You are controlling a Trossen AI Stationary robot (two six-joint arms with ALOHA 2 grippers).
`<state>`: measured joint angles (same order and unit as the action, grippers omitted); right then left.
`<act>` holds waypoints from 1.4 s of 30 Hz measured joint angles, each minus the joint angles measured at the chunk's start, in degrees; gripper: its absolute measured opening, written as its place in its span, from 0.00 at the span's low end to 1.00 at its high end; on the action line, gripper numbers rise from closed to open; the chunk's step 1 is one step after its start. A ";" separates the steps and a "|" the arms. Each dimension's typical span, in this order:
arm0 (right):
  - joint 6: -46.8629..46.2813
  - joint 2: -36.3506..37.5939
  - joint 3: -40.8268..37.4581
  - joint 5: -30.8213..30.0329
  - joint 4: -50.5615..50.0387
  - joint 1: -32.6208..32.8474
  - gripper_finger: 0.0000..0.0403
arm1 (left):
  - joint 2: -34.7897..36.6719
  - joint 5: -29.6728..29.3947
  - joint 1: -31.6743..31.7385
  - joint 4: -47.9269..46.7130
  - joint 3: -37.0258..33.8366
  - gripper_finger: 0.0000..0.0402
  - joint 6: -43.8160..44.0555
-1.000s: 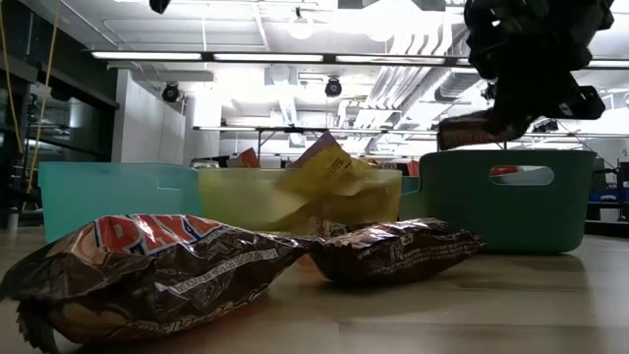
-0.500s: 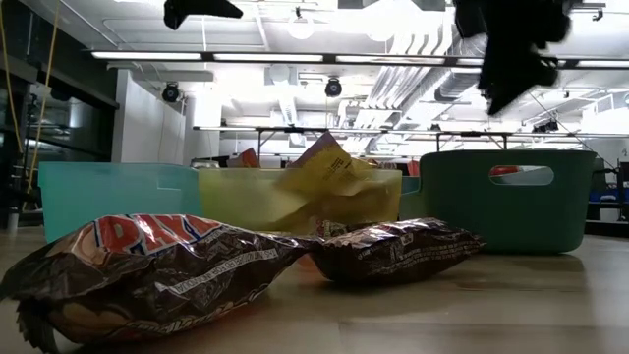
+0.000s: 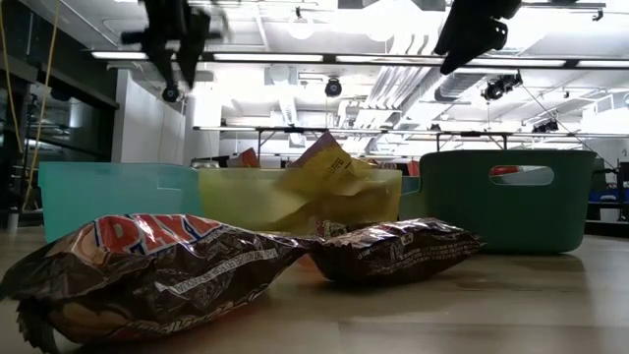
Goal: Sort candy
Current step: Put the brown chocolate bar into the blue bin
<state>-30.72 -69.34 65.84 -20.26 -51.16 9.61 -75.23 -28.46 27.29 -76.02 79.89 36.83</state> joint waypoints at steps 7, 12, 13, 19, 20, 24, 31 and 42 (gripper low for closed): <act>1.06 0.00 -0.02 0.93 0.04 -3.38 0.64 | -6.14 2.39 17.61 4.47 -2.39 0.44 -7.63; -2.03 0.00 -0.04 1.07 0.02 -7.55 0.64 | -10.58 2.66 22.86 11.56 -2.39 0.44 -11.01; -2.69 0.00 -0.04 1.42 0.00 -8.46 0.64 | -11.48 2.71 23.48 12.61 -2.39 0.44 -10.98; -4.22 0.00 -0.09 2.07 0.00 -12.80 0.64 | -16.90 2.70 26.71 17.20 -2.39 0.43 -6.53; -3.66 0.00 -0.09 2.10 0.00 -13.42 0.64 | -17.71 2.74 27.15 17.20 -2.39 0.43 -4.25; 0.84 -0.02 -0.11 3.88 -0.02 -16.59 0.64 | -20.37 3.38 28.21 17.22 -2.39 0.43 5.03; 10.82 -0.02 -0.13 8.82 -0.09 -22.69 0.64 | -23.83 9.86 27.57 18.15 -2.39 0.43 15.85; 23.64 -0.04 -0.13 13.20 -0.44 -30.24 0.64 | -24.53 13.73 20.82 17.14 -2.39 0.43 25.78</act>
<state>-7.08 -69.38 65.71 -7.06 -51.59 -20.62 -99.77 -14.73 48.11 -58.88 77.50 62.61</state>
